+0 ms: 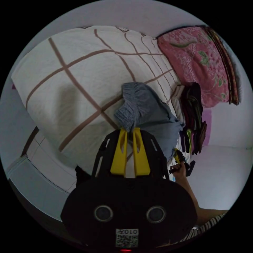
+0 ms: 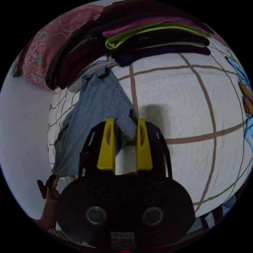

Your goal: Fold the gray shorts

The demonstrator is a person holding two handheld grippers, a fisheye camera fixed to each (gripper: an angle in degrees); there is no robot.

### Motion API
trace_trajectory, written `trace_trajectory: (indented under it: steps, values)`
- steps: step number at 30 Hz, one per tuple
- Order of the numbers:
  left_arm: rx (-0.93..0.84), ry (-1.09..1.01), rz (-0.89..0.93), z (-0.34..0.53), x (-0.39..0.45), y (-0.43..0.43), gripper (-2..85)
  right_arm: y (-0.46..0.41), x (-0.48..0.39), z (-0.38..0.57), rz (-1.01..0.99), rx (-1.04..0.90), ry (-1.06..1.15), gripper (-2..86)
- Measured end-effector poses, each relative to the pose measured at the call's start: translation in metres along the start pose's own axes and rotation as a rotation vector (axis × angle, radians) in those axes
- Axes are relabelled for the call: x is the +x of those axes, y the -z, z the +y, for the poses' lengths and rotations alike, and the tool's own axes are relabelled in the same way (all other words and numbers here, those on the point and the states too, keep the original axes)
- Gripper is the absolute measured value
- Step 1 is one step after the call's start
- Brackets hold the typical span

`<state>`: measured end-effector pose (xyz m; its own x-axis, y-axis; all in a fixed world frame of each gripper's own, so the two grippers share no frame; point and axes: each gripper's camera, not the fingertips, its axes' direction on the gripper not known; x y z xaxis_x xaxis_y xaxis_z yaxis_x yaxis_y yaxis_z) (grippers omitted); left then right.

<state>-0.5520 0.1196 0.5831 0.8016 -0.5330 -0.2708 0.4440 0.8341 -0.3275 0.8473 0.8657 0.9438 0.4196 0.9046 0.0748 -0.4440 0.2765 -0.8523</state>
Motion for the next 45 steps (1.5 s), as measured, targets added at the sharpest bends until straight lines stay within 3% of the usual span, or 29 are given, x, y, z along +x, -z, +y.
trace_trajectory:
  steps: [10,18,26,30,37,45]
  values:
    - [0.005,-0.077,-0.011,0.013,-0.009,0.000,4.2,-0.016,-0.032,0.028,0.118,-0.114,0.171,7.7]
    - [-0.009,-0.048,-0.035,0.025,-0.020,-0.011,4.3,-0.019,-0.068,0.051,0.357,-0.115,0.396,5.9]
    - [-0.068,-0.126,0.012,0.026,-0.020,-0.005,4.8,0.013,-0.011,0.061,0.087,-0.191,0.274,5.7]
    - [-0.150,-0.219,-0.007,0.030,-0.014,0.002,5.0,0.030,-0.006,0.083,0.099,-0.290,0.369,5.7]
    - [-0.304,-0.234,-0.002,0.056,-0.047,0.016,5.1,0.050,0.006,0.149,0.071,-0.433,0.342,5.7]
    - [-0.320,-0.355,-0.067,0.093,-0.061,0.004,6.2,0.048,0.036,0.237,0.022,-0.459,0.114,6.0]
